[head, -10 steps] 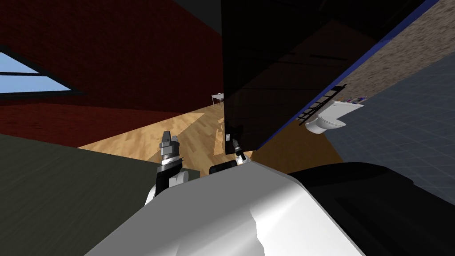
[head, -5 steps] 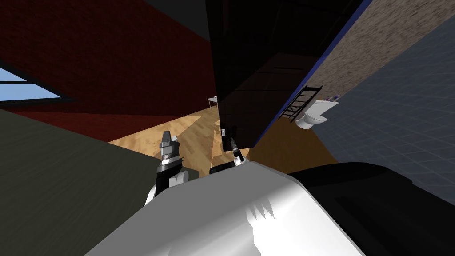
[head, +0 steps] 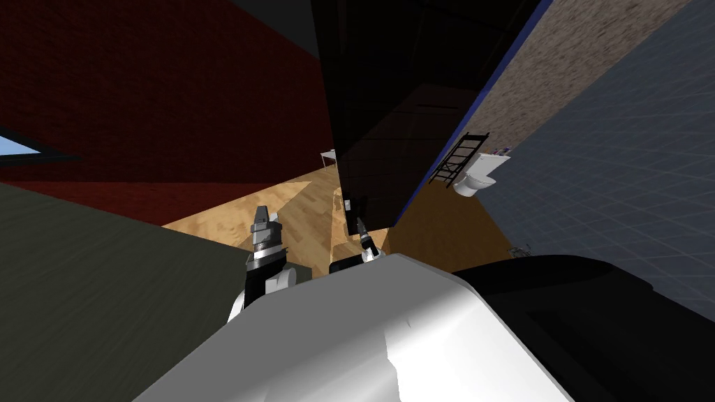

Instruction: Push the door open

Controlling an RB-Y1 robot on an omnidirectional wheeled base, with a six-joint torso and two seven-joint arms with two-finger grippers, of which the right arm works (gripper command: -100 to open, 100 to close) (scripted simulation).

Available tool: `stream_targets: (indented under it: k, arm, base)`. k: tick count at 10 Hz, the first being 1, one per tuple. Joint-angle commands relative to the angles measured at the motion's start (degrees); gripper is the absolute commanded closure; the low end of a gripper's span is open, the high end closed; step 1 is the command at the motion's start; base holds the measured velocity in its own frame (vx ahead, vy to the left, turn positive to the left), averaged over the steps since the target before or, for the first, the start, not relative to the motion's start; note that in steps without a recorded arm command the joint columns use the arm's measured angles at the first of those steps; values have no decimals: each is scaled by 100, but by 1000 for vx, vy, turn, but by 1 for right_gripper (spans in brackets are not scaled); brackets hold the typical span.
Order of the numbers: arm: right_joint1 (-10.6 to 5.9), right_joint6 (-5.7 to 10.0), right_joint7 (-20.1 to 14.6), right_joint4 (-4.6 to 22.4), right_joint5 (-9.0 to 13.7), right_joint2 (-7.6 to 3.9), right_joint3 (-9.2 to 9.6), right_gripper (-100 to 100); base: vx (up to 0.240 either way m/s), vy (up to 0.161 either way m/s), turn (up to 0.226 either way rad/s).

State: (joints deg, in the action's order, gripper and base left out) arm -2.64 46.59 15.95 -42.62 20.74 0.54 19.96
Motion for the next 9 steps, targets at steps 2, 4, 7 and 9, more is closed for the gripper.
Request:
stream_targets:
  k: [2, 4, 7, 9]
  arm:
    - [92, -61, 238, -183, 228, 191, 237, -100]
    - [36, -70, 166, -135, 167, -37, 130, -100]
    - [-3, -63, 143, -98, 165, -175, 81, -100]
    - [-36, -58, 124, -67, 164, -202, 41, -100]
  base:
    - [-64, 31, -64]
    - [48, 6, 2]
    - [268, 7, 26]
    - [235, 60, 24]
